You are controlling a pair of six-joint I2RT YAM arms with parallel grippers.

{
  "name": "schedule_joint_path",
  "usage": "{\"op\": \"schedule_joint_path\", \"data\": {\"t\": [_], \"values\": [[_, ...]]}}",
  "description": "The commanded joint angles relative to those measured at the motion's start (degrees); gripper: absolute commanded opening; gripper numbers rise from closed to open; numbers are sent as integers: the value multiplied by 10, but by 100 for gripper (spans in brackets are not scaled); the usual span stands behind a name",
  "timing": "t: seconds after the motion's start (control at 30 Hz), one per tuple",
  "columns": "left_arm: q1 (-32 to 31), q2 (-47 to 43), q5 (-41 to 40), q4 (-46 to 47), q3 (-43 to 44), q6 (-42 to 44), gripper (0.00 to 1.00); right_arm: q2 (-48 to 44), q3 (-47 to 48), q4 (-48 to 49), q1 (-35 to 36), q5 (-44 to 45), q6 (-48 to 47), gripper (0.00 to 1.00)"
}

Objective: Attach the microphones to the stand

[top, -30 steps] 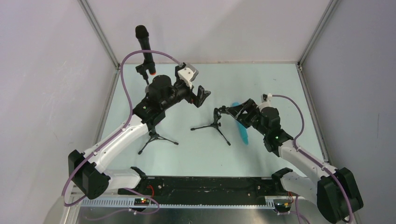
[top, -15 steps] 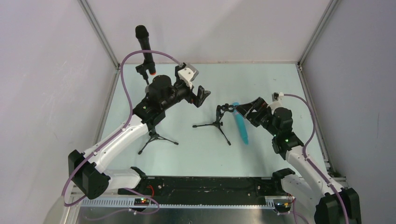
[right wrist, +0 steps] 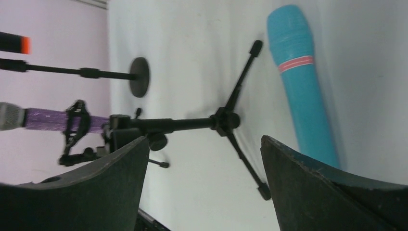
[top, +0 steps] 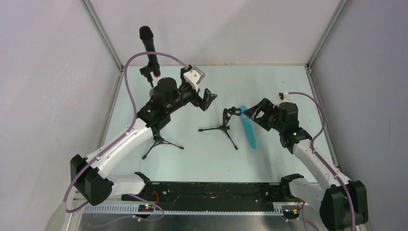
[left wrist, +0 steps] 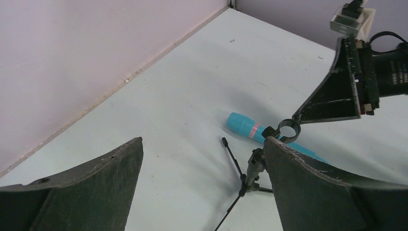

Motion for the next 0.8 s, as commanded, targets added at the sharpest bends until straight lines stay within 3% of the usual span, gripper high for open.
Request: {"op": "schedule_joint_path", "data": {"t": [0.0,0.27,0.47,0.77], "values": [[-6,-10,-9,15,-3,14,98,41,74,-102,-1,57,-94,89],[-7,-13,-11,15,-3,17,98,199,184,-189,11,94,-193,88],[-9,-12,-12,15,-4,18,98,311,261,-221,39,93,-227,80],[-9,-14,-13,15,-5,21,98,430,333,-278,79,200,-244,74]]}}
